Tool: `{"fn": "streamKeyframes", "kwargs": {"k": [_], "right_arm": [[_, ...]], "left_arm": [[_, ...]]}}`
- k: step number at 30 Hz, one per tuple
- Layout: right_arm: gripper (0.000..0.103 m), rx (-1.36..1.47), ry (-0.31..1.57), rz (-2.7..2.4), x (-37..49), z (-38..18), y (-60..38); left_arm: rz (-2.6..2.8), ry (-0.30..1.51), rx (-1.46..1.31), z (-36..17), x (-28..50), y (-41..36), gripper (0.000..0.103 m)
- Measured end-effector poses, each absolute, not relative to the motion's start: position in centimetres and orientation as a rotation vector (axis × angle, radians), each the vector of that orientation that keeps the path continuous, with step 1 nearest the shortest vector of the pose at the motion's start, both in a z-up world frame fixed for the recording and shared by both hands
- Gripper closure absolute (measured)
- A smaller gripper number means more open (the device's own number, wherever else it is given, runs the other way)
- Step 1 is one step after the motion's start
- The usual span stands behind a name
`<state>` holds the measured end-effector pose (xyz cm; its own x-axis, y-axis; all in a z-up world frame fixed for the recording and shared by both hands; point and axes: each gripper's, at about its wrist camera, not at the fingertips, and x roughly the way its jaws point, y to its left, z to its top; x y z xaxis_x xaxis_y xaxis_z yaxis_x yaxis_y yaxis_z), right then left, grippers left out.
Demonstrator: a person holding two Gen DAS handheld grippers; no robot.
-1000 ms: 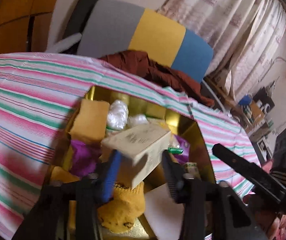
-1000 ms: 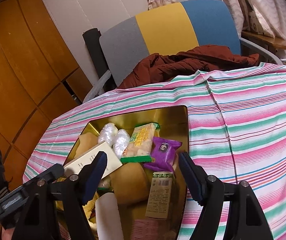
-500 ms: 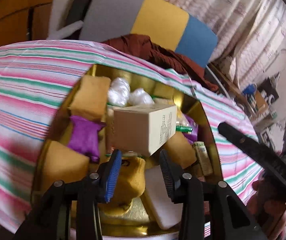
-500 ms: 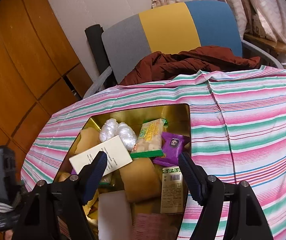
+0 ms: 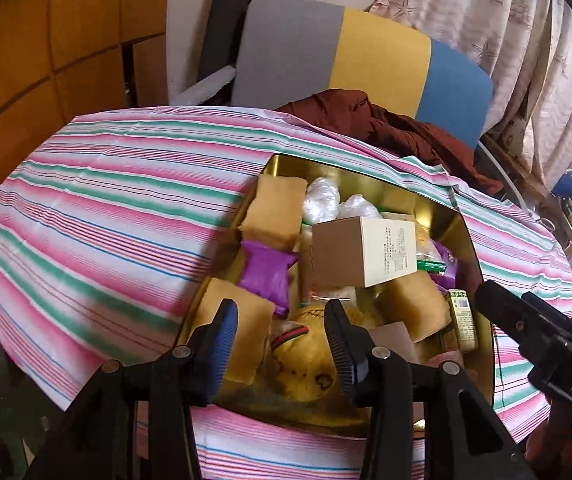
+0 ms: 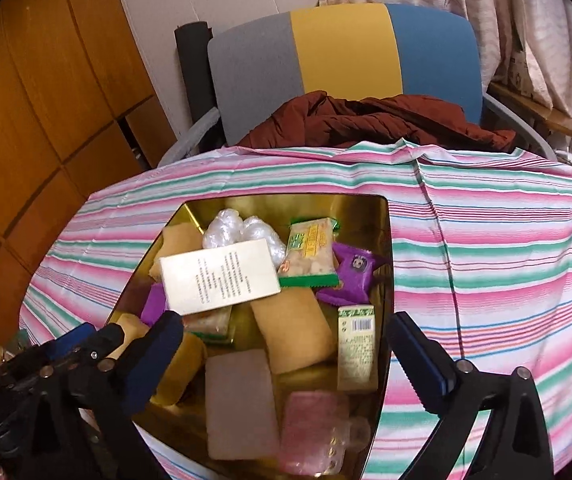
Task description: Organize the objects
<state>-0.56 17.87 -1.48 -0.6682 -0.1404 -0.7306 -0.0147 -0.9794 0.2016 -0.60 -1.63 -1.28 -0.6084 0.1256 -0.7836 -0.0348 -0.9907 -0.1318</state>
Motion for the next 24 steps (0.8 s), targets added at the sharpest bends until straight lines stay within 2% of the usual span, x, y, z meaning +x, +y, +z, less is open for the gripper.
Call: {"fn": "streamKeyframes", "kwargs": {"k": [9, 17, 24], "right_arm": [[0.000, 1.276, -0.233, -2.842, 0.1, -0.9, 15.9], [0.000, 1.361, -0.331, -2.845, -0.2, -1.0, 16.0], [0.000, 1.352, -0.252, -2.855, -0.1, -1.0, 15.5]], "left_arm": [[2.789, -0.076, -1.308, 0.5, 0.8, -1.9, 0.057], [2.892, 0.081, -1.374, 0.6, 1.0, -1.8, 0.057], [2.819, 0.057, -1.447, -0.1, 0.7, -1.7, 0.057]]}}
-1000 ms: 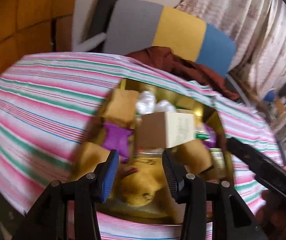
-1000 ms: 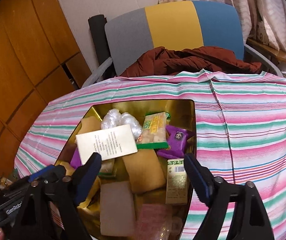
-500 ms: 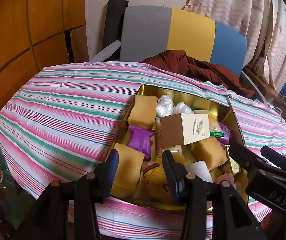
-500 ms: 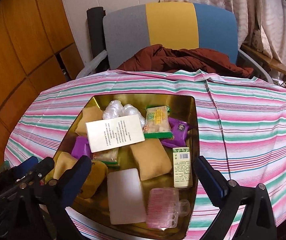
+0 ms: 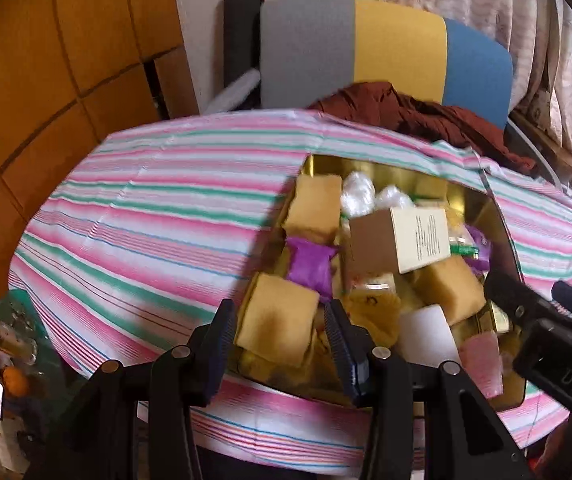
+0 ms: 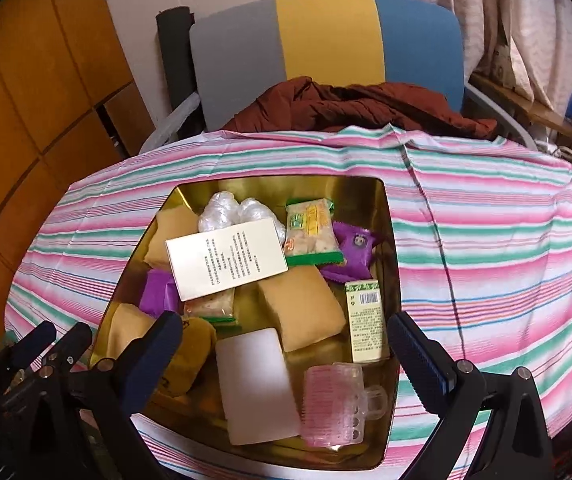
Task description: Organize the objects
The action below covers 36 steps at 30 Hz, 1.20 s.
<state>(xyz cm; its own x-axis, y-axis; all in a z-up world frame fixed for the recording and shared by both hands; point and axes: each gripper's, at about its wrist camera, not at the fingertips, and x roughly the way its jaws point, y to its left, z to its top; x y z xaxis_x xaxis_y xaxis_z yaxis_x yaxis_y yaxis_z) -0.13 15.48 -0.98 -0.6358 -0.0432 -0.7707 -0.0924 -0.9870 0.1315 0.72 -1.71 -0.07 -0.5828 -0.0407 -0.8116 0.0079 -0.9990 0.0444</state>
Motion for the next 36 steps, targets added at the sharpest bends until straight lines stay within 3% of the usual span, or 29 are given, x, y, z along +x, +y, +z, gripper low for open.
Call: {"fn": "streamKeyframes", "kwargs": {"k": [13, 36], "right_arm": [[0.000, -1.337, 0.153, 2.803, 0.3, -1.0, 15.3], [0.000, -1.307, 0.177, 2.801, -0.2, -1.1, 15.7]], "left_arm": [[-2.749, 0.025, 1.457, -0.3, -0.7, -2.3, 0.057], [-2.831, 0.053, 1.469, 1.0, 0.2, -1.3, 0.059]]}}
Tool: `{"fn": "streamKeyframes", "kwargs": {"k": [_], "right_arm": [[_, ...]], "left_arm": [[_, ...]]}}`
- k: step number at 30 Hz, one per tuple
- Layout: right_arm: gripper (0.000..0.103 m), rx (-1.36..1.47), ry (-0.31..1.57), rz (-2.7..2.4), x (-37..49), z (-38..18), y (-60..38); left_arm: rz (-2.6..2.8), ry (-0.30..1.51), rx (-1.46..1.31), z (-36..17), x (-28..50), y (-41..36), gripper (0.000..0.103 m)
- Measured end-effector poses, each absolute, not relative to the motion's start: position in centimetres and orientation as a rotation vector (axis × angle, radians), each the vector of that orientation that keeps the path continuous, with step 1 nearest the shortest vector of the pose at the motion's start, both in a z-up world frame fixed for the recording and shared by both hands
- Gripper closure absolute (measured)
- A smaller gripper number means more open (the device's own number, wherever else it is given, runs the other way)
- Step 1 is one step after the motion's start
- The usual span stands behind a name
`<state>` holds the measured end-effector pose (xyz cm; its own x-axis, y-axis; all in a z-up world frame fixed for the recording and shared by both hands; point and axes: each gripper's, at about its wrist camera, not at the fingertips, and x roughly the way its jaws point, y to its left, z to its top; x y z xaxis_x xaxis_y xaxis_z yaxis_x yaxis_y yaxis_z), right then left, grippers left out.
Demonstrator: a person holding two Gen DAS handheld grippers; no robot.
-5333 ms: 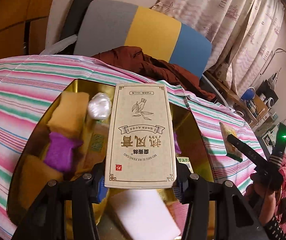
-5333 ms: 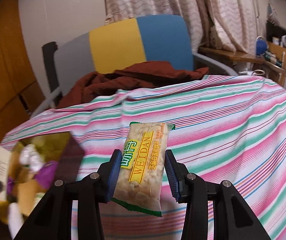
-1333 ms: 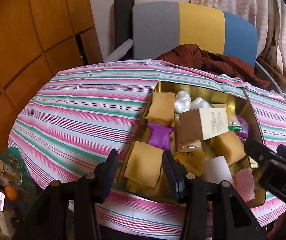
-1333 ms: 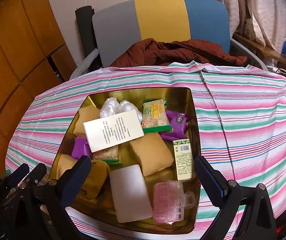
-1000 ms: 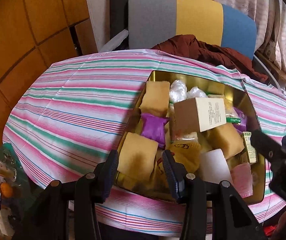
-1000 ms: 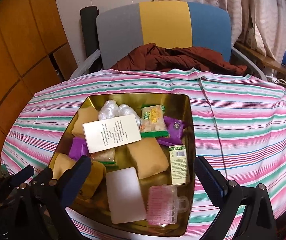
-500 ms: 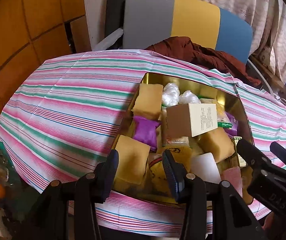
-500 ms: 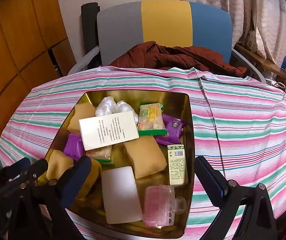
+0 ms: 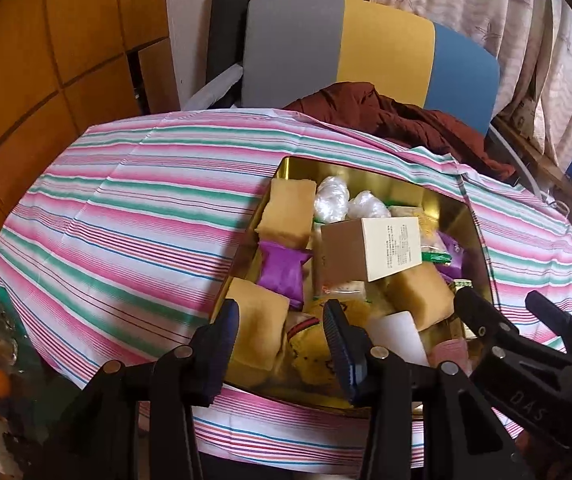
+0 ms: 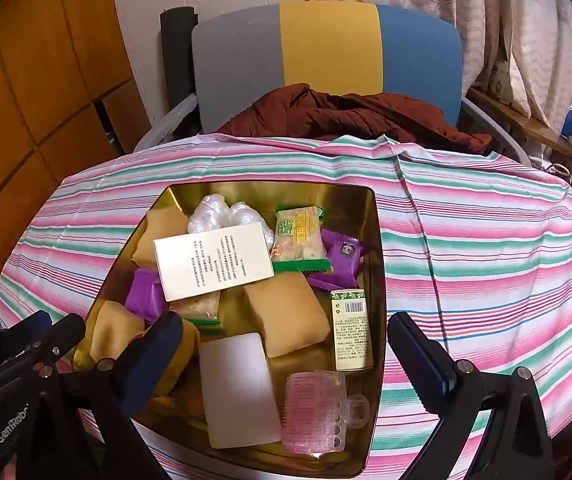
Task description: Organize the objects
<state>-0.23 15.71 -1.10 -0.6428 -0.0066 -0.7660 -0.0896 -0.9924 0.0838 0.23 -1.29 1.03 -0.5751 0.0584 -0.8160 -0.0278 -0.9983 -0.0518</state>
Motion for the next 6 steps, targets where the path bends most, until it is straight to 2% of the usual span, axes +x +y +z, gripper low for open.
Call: {"fn": "streamKeyframes", "kwargs": {"k": [6], "right_arm": [[0.000, -1.305, 0.203, 2.793, -0.21, -1.16, 16.12]], "left_arm": [[2.838, -0.011, -1.409, 1.09, 0.41, -1.30, 0.059]]}}
